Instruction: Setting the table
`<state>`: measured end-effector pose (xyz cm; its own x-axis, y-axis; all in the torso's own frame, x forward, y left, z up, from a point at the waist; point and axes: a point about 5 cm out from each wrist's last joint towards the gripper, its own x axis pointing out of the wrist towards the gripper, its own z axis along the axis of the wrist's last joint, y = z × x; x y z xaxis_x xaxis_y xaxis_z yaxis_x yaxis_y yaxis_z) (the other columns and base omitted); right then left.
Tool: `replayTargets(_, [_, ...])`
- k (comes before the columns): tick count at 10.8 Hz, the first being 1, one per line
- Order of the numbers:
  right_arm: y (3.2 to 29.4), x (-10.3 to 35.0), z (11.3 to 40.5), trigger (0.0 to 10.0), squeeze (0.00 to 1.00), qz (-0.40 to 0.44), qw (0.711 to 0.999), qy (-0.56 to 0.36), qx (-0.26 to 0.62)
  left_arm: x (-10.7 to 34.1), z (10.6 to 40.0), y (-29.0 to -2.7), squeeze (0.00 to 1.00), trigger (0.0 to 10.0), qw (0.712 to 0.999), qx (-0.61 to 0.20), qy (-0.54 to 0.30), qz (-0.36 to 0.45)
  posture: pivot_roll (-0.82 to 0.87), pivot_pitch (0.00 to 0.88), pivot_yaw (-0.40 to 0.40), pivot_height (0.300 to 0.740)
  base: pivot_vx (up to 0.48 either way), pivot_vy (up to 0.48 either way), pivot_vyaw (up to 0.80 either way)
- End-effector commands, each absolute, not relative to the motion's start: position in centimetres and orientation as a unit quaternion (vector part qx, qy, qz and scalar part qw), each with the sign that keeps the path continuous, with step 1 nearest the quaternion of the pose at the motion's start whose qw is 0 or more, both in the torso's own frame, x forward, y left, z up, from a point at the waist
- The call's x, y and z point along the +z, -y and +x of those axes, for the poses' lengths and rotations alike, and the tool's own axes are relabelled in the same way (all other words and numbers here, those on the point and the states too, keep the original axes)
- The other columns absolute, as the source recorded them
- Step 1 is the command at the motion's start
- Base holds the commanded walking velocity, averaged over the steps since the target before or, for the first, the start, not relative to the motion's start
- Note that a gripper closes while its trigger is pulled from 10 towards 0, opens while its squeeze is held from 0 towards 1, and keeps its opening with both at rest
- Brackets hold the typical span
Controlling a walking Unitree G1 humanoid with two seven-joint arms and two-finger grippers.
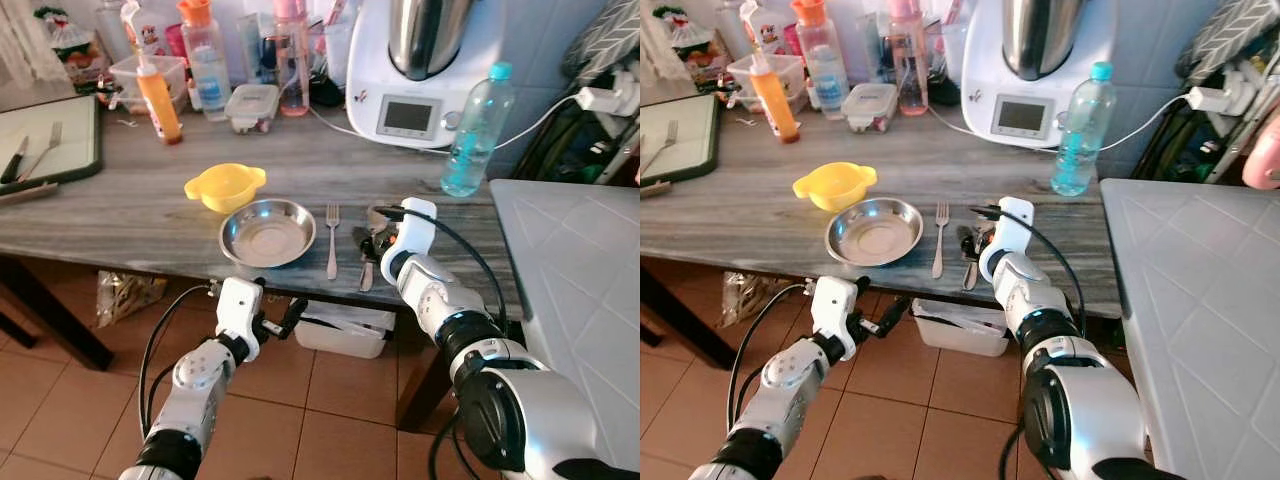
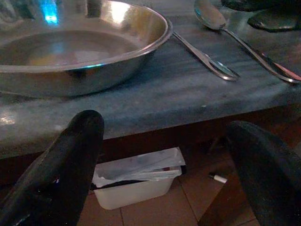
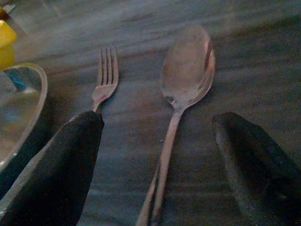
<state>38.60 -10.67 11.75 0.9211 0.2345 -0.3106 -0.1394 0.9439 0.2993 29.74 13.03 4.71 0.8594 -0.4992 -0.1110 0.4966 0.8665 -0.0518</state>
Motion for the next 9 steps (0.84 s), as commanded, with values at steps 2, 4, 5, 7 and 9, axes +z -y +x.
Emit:
replayTargets(2, [11.2,12.3,38.8,10.0,1.0,0.116,0.976,-0.157,0.096,4.6,29.9,-13.5,0.0,10.0,0.963,-0.26,-0.064,0.004,0.19,0.05,0.016,0.74,0.0,0.0,0.0])
replayTargets(4, [11.7,11.4,38.3,10.0,1.0,0.099,0.977,-0.163,0.092,4.5,31.7,-14.1,0.0,10.0,0.976,-0.196,-0.083,0.035,0.18,0.047,0.016,0.74,0.0,0.0,0.0])
replayTargets(5, [11.8,11.3,38.2,10.0,1.0,0.091,0.978,-0.161,0.094,8.4,27.7,-18.6,0.0,10.0,0.982,-0.182,0.022,0.035,0.18,0.046,0.016,0.74,0.0,0.0,0.0])
replayTargets(7, [12.3,10.2,37.5,10.0,1.0,0.072,0.977,-0.169,0.104,12.6,24.4,-23.9,0.0,10.0,0.983,-0.135,0.097,0.084,0.2,0.056,0.008,0.74,0.0,0.0,0.0])
replayTargets(9, [12.2,9.4,37.1,10.0,1.0,0.067,0.976,-0.178,0.103,12.9,24.3,-25.9,0.0,10.0,0.987,-0.088,0.105,0.088,0.21,0.049,0.0,0.74,0.0,0.0,0.0])
